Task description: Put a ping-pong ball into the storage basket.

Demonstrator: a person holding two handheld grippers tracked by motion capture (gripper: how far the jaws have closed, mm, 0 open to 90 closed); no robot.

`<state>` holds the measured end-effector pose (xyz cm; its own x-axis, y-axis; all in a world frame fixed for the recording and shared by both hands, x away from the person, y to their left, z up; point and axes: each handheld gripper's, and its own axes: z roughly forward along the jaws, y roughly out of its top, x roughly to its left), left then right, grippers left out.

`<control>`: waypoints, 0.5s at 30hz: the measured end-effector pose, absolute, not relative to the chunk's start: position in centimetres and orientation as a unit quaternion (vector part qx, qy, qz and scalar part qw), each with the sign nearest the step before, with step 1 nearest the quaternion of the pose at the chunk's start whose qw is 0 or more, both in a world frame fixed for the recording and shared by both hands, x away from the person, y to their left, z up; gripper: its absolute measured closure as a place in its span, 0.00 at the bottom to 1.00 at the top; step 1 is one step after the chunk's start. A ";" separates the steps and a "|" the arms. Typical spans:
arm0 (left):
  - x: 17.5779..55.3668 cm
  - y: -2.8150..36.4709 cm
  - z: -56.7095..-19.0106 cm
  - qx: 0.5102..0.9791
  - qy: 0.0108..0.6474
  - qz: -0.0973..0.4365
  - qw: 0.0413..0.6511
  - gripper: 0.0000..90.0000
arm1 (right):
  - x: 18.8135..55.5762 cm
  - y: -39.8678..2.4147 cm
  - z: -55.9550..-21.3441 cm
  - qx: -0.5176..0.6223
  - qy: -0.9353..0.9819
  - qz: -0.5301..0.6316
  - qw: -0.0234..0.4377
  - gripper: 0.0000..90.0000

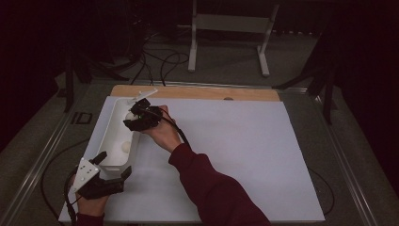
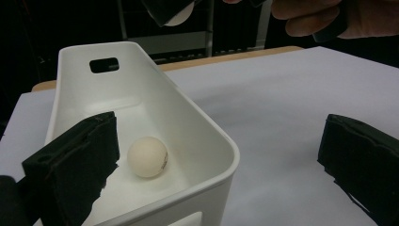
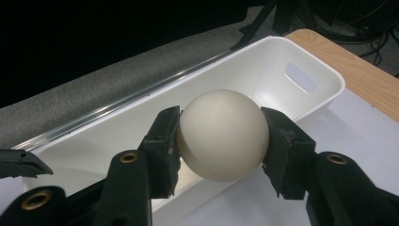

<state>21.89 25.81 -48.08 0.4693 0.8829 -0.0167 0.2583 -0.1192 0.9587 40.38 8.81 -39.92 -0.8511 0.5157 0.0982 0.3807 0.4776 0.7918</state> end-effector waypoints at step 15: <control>21.9 25.8 -48.1 0.683 0.418 0.302 0.517 0.00 | 40.3 9.8 -40.1 0.257 0.859 0.436 0.074 0.56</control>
<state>21.89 25.85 -48.09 0.4673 0.8839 -0.0201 0.2583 -0.1147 0.9592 40.30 9.81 -40.13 -0.8567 0.5066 0.0970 0.3772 0.4871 0.7876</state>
